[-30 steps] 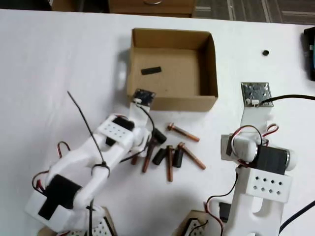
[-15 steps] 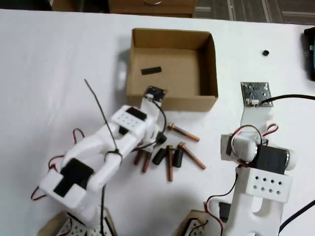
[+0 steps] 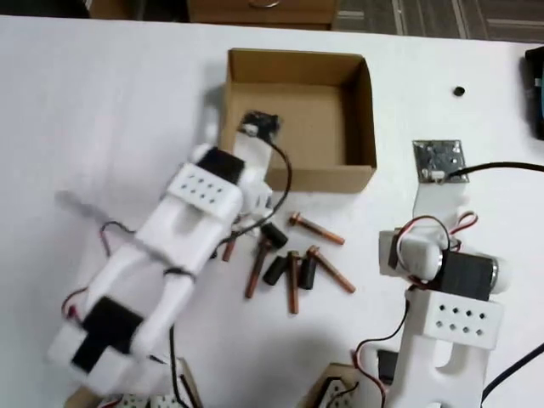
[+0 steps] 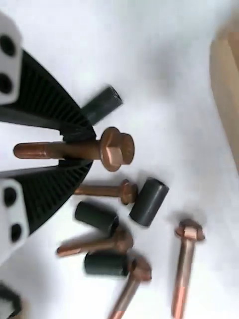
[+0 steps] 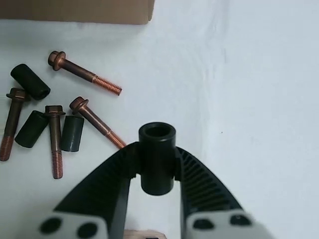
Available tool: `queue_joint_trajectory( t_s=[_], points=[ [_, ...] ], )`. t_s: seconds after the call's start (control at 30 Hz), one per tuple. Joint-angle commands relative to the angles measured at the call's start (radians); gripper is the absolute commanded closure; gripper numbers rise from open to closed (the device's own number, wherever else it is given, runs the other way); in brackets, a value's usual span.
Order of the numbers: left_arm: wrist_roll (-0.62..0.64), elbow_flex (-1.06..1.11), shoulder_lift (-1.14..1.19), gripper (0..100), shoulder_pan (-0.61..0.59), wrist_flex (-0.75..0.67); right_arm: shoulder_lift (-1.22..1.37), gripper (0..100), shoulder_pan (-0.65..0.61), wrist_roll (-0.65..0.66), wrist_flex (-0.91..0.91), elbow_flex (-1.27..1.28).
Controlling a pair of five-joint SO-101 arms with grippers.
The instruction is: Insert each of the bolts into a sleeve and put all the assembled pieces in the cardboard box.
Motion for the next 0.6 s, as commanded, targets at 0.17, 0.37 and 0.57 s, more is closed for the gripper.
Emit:
queue_joint_trajectory(
  t_s=[0.17,0.37,0.57],
  points=[
    [0.003,-0.101,-0.350,98,-0.006,0.189,-0.173,97.8,-0.193,-0.098,0.012,-0.029],
    [0.092,-0.099,-0.583,98,-0.006,0.186,-0.371,97.8,-0.386,-0.172,0.012,-0.008],
    [0.115,-0.094,-0.715,98,-0.006,0.164,-0.429,97.8,-0.526,-0.311,0.002,0.123]
  ],
)
